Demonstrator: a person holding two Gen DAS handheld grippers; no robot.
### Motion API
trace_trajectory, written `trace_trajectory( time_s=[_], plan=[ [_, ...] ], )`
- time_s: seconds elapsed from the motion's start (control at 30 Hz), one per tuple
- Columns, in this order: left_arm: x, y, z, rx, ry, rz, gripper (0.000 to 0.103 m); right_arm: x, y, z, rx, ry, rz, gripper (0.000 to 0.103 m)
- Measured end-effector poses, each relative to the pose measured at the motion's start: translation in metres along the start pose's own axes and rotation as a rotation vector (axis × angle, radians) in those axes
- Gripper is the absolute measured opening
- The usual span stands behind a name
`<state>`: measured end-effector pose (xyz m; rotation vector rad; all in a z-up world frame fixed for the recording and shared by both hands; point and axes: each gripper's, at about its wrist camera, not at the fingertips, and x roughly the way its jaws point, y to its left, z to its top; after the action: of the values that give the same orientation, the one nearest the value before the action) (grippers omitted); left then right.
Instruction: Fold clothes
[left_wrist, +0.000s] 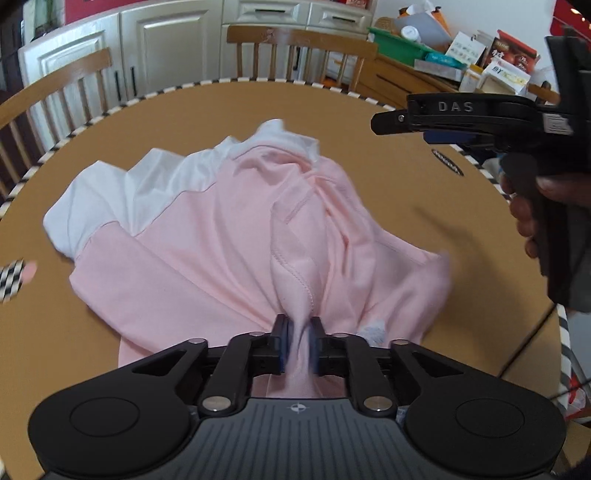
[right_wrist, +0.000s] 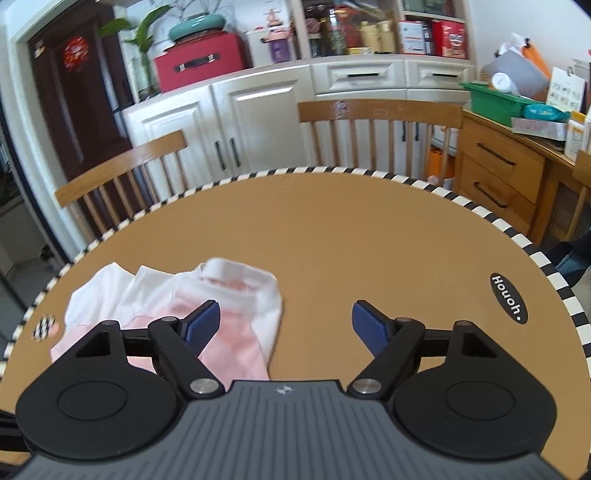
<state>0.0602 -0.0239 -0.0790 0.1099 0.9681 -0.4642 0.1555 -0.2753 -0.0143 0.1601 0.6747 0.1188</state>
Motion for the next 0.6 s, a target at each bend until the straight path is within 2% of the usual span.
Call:
trace_trajectory(
  time_s=[0.07, 0.17, 0.2, 0.23, 0.27, 0.37, 0.43, 0.5, 0.6],
  plan=[
    [-0.013, 0.004, -0.005, -0.047, -0.011, 0.02, 0.056, 0.004, -0.002, -0.003, -0.008, 0.024, 0.008, 0.078],
    [-0.029, 0.019, 0.005, -0.085, -0.07, 0.05, 0.07, 0.011, -0.004, -0.007, -0.026, 0.059, 0.025, 0.066],
    [-0.032, 0.024, 0.012, -0.077, -0.095, 0.064, 0.078, 0.015, -0.004, -0.007, -0.038, 0.069, 0.035, 0.058],
    [-0.032, 0.03, 0.022, -0.058, -0.126, 0.083, 0.082, 0.019, -0.005, -0.006, -0.049, 0.078, 0.047, 0.052],
    [-0.03, 0.036, 0.033, -0.037, -0.158, 0.103, 0.084, 0.024, -0.005, -0.004, -0.058, 0.089, 0.056, 0.05],
    [-0.016, 0.057, 0.063, 0.026, -0.212, 0.139, 0.084, 0.042, -0.004, 0.002, -0.088, 0.11, 0.075, 0.051],
    [0.004, 0.067, 0.088, 0.066, -0.221, 0.129, 0.079, 0.056, -0.003, 0.007, -0.122, 0.121, 0.08, 0.052],
    [0.029, 0.079, 0.108, 0.092, -0.193, 0.111, 0.064, 0.071, -0.003, 0.01, -0.149, 0.144, 0.088, 0.052],
    [0.081, 0.1, 0.137, 0.127, -0.134, 0.1, 0.057, 0.095, -0.004, 0.012, -0.162, 0.189, 0.105, 0.052]
  ],
)
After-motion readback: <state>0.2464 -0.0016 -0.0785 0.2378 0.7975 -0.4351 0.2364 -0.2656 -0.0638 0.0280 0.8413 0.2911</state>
